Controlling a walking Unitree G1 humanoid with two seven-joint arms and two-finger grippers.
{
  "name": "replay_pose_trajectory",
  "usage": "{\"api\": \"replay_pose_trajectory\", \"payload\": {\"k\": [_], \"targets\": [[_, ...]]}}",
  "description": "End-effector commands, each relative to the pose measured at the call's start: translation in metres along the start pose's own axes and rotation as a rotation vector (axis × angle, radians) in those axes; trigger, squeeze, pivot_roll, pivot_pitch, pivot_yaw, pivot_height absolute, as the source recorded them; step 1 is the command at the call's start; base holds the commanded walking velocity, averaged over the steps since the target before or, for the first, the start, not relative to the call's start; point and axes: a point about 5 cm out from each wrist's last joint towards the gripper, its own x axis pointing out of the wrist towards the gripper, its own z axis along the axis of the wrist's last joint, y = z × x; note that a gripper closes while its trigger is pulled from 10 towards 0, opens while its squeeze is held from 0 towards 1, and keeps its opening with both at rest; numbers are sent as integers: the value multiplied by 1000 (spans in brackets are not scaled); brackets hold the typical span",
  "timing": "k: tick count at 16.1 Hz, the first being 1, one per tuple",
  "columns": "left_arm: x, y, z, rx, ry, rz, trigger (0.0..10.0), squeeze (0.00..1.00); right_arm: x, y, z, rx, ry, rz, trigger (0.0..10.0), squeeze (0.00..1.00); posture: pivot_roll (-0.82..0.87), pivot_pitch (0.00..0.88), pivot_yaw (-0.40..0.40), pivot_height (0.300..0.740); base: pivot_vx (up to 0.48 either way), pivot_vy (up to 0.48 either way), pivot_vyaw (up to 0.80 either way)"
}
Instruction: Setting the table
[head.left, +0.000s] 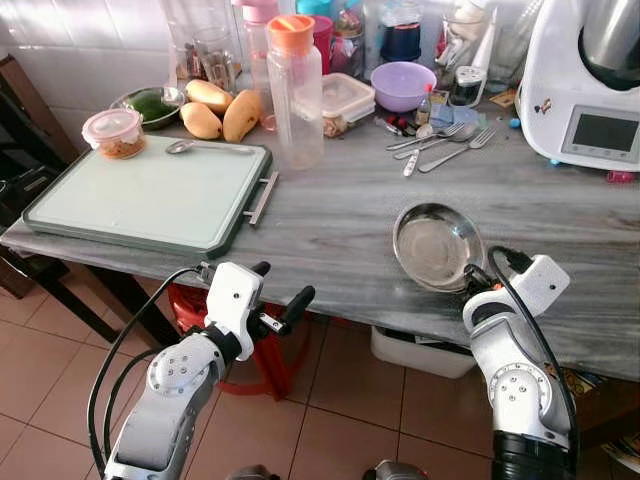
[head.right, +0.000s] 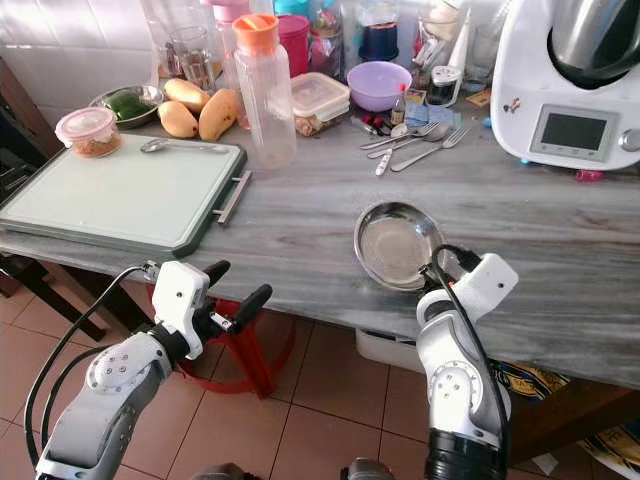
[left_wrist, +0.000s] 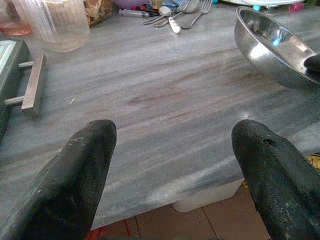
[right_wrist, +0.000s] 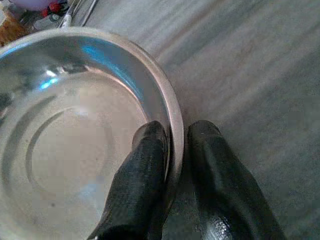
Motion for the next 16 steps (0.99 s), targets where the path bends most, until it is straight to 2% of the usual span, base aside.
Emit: {"api": "replay_pose_trajectory", "payload": {"k": [1,3,6,7,9,11,13,16], "targets": [[1,0,3,16,-7,-6,10000,0,-7,6,-32,79,125,2,10000,961,-33,0,56,740,0,0,0],[1,1,3,18,-7,-6,10000,0,-6,5,-31,74,126,5,10000,961,-34,0,57,740,0,0,0],[3,1,4,23,-10,-7,10000,0,-3,11,-19,-9,93,74,10000,949,-36,0,58,740,0,0,0],[3,1,4,24,-10,-8,10000,0,-3,13,-18,-17,88,84,10000,949,-36,0,58,740,0,0,0],[4,1,5,27,-13,-10,10000,0,-6,21,-18,-88,93,162,10000,1000,-38,0,58,740,0,0,0],[5,1,4,28,-13,-12,10000,0,-7,24,-18,-105,95,188,10000,1000,-44,0,58,740,0,0,0],[7,0,4,29,-15,-14,10000,0,-10,29,-17,-173,83,253,10000,1000,-49,0,58,740,0,0,0],[9,0,5,32,-17,-15,10000,0,-10,31,-16,-189,76,271,10000,1000,-49,0,56,740,0,0,0]]}}
